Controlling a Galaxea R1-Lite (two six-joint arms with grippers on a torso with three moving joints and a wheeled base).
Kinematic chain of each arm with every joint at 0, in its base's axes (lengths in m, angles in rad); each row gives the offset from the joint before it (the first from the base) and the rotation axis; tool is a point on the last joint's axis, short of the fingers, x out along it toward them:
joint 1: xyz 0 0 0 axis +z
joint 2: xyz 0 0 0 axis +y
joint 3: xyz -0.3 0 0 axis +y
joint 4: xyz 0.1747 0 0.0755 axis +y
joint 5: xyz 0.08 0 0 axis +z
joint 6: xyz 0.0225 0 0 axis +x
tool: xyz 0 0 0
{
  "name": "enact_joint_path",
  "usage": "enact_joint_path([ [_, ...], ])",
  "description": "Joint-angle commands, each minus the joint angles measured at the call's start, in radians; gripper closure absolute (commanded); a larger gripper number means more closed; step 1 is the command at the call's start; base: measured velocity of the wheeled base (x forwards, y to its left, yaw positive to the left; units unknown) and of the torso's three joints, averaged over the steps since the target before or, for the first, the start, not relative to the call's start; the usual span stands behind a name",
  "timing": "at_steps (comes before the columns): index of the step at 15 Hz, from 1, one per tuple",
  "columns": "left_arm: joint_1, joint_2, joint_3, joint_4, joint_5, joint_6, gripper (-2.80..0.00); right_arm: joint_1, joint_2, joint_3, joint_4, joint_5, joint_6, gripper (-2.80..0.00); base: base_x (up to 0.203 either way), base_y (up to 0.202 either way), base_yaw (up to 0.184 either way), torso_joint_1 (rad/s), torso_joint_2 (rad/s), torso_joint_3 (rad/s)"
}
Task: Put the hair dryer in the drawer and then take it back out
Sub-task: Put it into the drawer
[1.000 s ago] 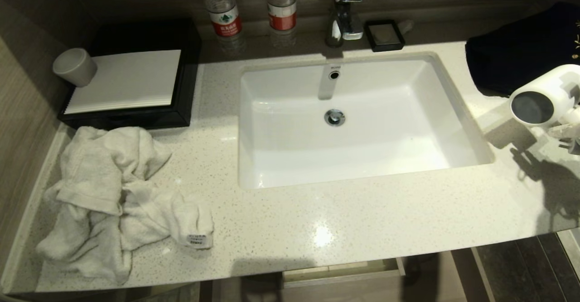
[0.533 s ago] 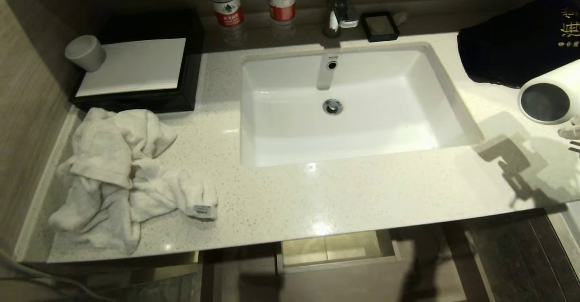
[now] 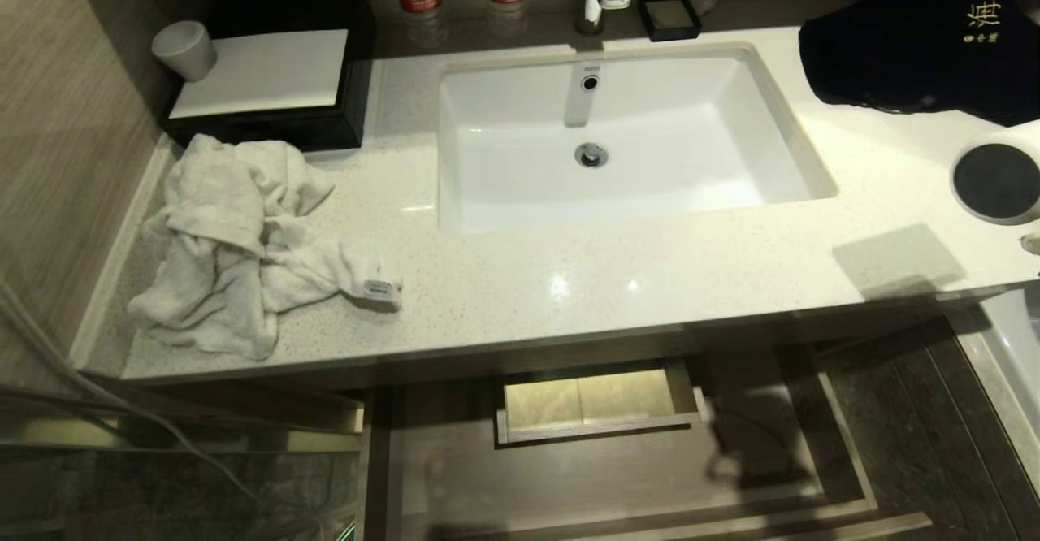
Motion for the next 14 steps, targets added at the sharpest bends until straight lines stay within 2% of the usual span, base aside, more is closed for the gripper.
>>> enact_joint_path([
  [1,0.000,-0.001,0.000,0.000,0.000,-0.002,0.00,0.012,-0.066,0.083,-0.022,0.002,-0.001,0.00,0.000,0.000,0.000,-0.297,0.10,-0.186],
  [4,0.000,0.000,0.001,-0.001,0.000,-0.002,0.00,0.019,-0.095,0.132,-0.046,-0.007,-0.001,0.00,0.000,0.000,0.000,-0.281,0.08,-0.208],
  [6,0.000,0.000,0.001,0.000,0.000,0.000,0.00,0.019,-0.093,0.144,-0.048,-0.041,0.001,0.00,0.000,0.000,0.000,-0.262,0.03,-0.230],
  [12,0.000,-0.002,0.000,0.000,0.000,0.000,0.00,0.025,-0.100,0.164,-0.059,-0.043,0.045,0.00,0.000,0.000,0.000,-0.237,-0.01,-0.254],
  [14,0.000,0.000,0.001,0.000,0.000,0.000,0.00,0.026,-0.113,0.188,-0.078,-0.043,0.078,0.00,0.000,0.000,0.000,-0.255,0.21,-0.014],
])
